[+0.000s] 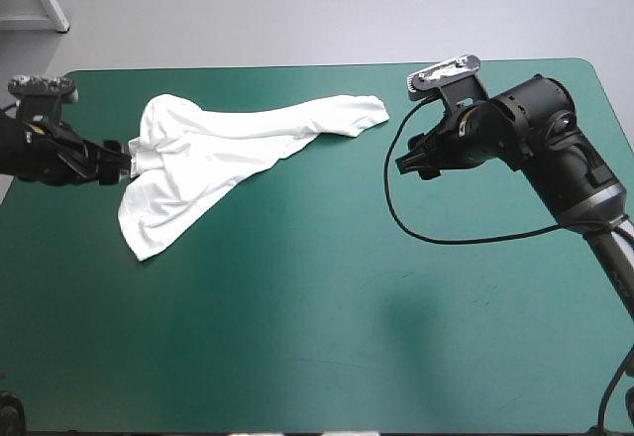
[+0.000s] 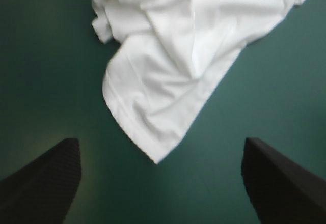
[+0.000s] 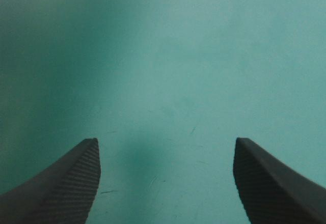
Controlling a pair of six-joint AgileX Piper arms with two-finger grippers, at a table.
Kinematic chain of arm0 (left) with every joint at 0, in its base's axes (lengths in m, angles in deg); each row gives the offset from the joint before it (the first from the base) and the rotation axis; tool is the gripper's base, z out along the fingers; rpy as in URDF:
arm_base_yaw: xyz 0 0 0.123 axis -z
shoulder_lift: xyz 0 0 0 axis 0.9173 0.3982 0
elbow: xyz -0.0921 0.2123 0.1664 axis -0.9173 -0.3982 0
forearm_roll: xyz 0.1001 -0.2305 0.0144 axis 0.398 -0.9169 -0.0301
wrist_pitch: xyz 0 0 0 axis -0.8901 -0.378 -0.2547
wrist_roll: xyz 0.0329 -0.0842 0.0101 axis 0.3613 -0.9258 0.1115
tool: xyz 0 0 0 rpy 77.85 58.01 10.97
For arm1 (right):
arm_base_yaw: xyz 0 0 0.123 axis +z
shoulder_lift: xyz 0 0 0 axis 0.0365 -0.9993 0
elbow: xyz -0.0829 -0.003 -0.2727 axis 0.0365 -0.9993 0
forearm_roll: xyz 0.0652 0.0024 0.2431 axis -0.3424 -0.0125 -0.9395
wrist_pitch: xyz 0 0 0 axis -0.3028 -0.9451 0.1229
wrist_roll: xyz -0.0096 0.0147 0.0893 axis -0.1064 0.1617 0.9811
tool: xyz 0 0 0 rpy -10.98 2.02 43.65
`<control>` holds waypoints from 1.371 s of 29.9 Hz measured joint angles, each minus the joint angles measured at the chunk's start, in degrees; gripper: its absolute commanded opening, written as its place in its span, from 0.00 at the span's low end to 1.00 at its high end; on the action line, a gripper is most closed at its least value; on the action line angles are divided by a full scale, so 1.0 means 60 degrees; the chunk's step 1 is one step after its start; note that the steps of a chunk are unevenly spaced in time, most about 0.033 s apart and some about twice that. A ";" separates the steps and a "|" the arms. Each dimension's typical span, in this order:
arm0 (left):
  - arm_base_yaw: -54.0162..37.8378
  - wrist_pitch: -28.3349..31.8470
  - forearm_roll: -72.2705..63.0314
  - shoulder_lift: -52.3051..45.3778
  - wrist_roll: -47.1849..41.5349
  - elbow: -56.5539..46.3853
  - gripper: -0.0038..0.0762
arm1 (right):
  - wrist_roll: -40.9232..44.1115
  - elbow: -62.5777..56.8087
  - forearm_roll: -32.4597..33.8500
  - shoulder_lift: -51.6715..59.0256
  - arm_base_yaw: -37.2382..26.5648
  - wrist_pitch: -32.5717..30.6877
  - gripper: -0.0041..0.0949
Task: Fold the cloth
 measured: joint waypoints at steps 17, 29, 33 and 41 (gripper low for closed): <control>0.0000 0.3812 -0.0002 -0.0119 0.0008 -0.5879 0.82 | -0.0439 -0.0236 -0.0002 0.0022 0.0000 0.0033 0.72; 0.0000 0.5154 -0.0954 0.1690 0.0597 -0.5866 0.65 | -0.0477 -0.0244 -0.0014 0.0022 0.0000 0.0160 0.72; 0.0162 0.5425 -0.1576 0.1990 0.1165 -0.5759 0.37 | -0.0498 -0.0255 0.0333 0.0022 0.0000 0.0711 0.72; 0.0677 0.6070 -0.1953 0.2512 0.1723 -0.5602 0.07 | -0.0350 -0.0427 0.0885 -0.0248 -0.0012 0.2466 0.72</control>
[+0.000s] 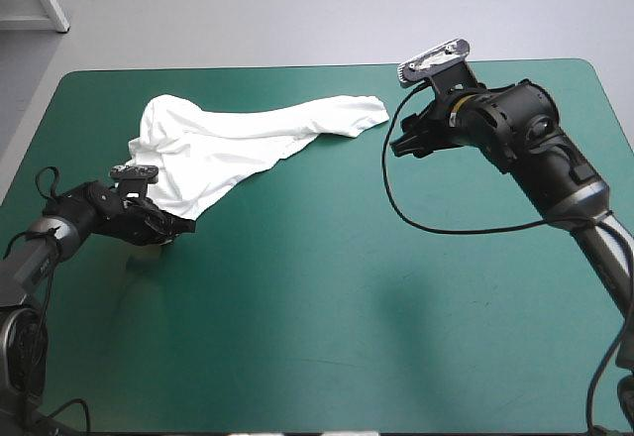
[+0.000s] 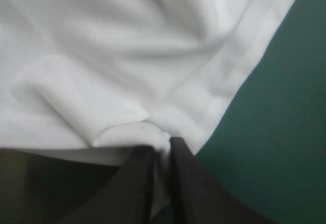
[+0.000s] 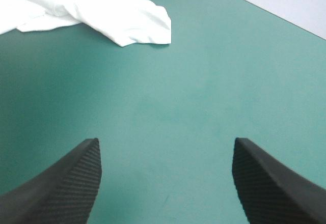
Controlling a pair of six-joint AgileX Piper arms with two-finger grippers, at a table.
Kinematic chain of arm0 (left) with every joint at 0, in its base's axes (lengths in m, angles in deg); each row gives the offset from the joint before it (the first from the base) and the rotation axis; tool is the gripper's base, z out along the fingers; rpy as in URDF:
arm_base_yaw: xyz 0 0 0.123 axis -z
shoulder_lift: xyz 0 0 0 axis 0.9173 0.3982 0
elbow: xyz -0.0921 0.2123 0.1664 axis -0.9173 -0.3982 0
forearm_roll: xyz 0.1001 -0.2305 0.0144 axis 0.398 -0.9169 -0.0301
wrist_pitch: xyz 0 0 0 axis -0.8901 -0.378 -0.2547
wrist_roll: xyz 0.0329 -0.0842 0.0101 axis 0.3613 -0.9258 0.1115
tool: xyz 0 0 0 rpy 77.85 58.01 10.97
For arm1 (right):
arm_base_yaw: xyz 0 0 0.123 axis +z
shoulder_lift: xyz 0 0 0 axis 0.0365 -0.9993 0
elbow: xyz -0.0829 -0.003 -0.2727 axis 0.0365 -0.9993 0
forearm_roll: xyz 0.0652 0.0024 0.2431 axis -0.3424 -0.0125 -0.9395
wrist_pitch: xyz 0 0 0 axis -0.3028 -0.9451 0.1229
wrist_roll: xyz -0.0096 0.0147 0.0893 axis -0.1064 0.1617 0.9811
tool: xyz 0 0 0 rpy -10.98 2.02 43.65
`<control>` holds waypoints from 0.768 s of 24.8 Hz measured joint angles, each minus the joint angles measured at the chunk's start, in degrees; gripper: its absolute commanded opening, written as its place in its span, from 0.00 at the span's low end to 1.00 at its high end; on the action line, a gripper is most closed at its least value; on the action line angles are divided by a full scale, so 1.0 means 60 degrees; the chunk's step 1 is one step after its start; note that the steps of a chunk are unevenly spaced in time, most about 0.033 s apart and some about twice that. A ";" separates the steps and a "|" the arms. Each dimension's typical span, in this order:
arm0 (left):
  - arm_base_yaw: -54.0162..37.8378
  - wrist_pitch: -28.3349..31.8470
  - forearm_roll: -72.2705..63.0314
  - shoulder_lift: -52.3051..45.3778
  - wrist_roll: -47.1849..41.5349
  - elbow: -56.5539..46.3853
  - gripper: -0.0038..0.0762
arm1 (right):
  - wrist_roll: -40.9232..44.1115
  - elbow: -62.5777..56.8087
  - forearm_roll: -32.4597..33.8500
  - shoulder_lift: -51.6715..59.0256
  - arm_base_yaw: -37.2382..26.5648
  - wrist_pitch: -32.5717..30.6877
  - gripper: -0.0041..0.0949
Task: Fold the cloth
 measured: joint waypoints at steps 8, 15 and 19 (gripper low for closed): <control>0.0089 0.0130 0.0436 -0.0203 -0.0060 -0.0031 0.07 | -0.0435 -0.0040 -0.2224 -0.1607 -0.1330 0.1578 0.72; 0.0089 -0.0810 0.0657 -0.1136 -0.0628 -0.0283 0.07 | -0.1889 0.1034 -0.3997 -0.4144 -0.2154 0.2523 0.72; 0.0089 -0.1141 0.0689 -0.1582 -0.0726 -0.0305 0.07 | -0.2034 0.3050 -0.4173 -0.6037 -0.2145 0.2387 0.72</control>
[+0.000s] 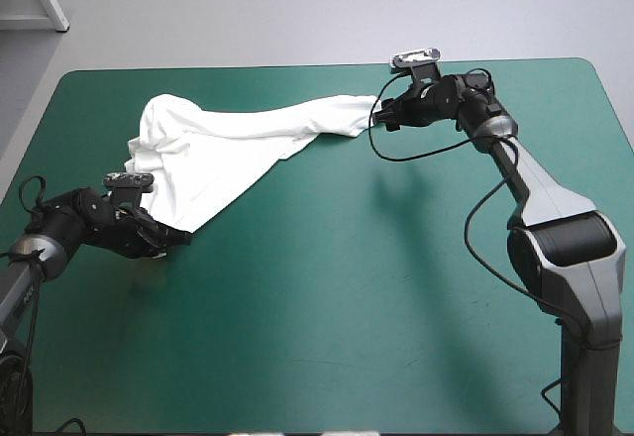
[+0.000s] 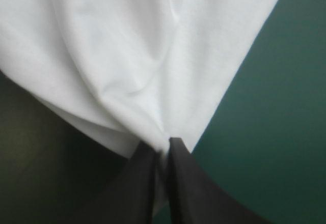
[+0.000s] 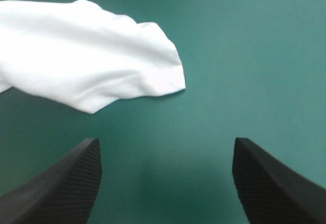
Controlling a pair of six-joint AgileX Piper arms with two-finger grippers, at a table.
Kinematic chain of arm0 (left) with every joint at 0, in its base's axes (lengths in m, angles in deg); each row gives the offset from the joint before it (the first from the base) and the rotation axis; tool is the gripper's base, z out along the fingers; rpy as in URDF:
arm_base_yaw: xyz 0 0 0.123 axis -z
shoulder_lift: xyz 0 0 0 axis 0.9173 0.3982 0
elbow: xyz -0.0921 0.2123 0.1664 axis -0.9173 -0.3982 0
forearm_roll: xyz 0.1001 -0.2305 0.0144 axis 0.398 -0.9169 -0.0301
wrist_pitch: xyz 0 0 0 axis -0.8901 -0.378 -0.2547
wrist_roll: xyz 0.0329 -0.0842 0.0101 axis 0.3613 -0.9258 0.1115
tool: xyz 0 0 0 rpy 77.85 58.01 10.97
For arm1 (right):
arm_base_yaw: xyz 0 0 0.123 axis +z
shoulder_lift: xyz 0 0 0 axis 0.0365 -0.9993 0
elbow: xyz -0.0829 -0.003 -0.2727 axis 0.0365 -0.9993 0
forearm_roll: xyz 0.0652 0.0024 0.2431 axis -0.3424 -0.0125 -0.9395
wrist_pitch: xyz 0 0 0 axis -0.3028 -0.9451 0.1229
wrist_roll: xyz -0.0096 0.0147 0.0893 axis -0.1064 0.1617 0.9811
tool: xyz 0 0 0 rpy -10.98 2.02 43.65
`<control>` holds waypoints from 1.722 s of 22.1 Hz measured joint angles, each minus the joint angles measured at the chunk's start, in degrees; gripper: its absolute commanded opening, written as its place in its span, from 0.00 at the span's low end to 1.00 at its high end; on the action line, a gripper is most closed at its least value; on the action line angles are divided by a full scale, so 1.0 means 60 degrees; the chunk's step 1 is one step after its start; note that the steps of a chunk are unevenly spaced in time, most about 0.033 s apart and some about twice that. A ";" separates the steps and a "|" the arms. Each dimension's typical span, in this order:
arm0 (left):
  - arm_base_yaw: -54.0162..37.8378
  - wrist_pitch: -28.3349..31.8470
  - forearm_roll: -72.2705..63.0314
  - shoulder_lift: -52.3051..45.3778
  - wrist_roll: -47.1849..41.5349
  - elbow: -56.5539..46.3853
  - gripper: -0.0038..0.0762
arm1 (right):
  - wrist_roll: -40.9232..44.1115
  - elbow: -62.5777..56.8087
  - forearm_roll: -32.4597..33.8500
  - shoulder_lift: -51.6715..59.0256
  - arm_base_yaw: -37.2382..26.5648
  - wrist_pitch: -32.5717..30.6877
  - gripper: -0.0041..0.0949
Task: Fold the cloth
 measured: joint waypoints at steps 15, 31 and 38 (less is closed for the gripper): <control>0.0000 -0.0276 0.0003 -0.0145 -0.0131 0.0000 0.07 | -0.0379 0.3042 -0.0787 -0.2915 0.0089 -0.0357 0.56; 0.0000 -0.0071 0.0082 -0.0148 -0.0019 0.0678 0.07 | 0.0170 0.3982 -0.0083 -0.3154 0.0317 -0.0091 0.02; 0.0000 -0.1080 0.0263 -0.0877 0.0005 0.4053 0.07 | 0.0888 0.6057 0.1852 -0.1400 0.0353 -0.3079 0.02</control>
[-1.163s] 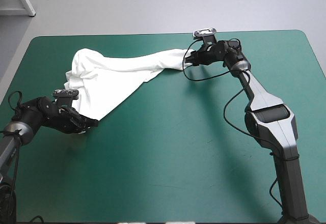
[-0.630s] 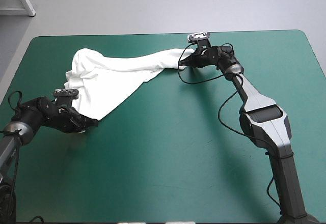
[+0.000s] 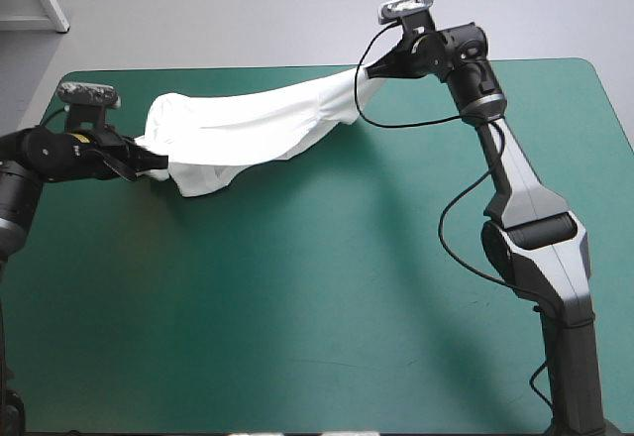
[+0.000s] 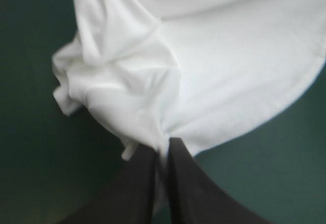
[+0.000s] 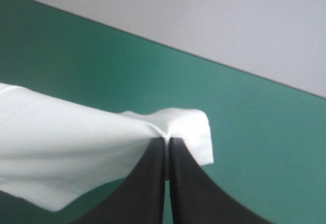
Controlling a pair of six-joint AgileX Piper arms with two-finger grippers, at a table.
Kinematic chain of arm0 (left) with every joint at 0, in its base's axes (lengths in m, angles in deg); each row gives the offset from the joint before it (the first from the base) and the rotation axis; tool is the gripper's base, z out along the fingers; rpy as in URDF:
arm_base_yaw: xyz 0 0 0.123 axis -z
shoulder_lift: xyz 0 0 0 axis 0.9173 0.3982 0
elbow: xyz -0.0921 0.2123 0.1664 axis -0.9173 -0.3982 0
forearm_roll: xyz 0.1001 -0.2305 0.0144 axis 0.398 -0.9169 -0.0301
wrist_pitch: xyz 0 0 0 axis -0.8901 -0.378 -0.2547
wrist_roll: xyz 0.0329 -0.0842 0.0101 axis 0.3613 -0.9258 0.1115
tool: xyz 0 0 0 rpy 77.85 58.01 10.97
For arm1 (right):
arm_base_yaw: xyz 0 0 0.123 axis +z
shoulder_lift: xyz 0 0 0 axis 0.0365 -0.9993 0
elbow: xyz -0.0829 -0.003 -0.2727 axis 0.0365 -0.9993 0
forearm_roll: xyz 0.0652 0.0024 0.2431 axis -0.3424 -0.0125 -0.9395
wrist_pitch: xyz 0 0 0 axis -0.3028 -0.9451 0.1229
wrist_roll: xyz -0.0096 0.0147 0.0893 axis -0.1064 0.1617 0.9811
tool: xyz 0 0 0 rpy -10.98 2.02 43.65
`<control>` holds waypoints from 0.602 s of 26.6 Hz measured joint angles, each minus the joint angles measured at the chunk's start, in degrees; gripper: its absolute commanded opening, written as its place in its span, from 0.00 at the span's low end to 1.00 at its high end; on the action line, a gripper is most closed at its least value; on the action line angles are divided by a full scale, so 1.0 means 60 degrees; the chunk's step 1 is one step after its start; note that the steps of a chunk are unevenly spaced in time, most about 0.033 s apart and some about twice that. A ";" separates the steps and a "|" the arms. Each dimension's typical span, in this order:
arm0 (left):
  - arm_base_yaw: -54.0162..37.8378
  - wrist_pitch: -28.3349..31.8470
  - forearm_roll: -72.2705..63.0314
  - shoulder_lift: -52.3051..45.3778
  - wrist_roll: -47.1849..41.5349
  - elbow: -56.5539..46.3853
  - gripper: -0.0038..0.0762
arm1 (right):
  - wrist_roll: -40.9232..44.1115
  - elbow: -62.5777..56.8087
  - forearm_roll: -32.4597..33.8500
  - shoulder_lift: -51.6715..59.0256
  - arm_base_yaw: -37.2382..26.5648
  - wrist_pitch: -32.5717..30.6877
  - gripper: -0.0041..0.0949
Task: Fold the cloth
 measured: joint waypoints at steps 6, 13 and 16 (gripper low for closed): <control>0.0000 -0.0544 0.0003 -0.0561 0.0000 0.2688 0.07 | 0.0058 0.1236 -0.0177 0.2122 0.0000 -0.0913 0.02; 0.0000 -0.0679 0.0489 -0.0755 0.0007 0.6529 0.07 | 0.0070 0.1510 -0.0199 0.4767 0.0000 -0.0397 0.02; 0.0000 -0.0268 0.1111 -0.0786 0.0007 0.7710 0.07 | 0.0070 0.1552 -0.0199 0.5698 0.0000 0.0034 0.02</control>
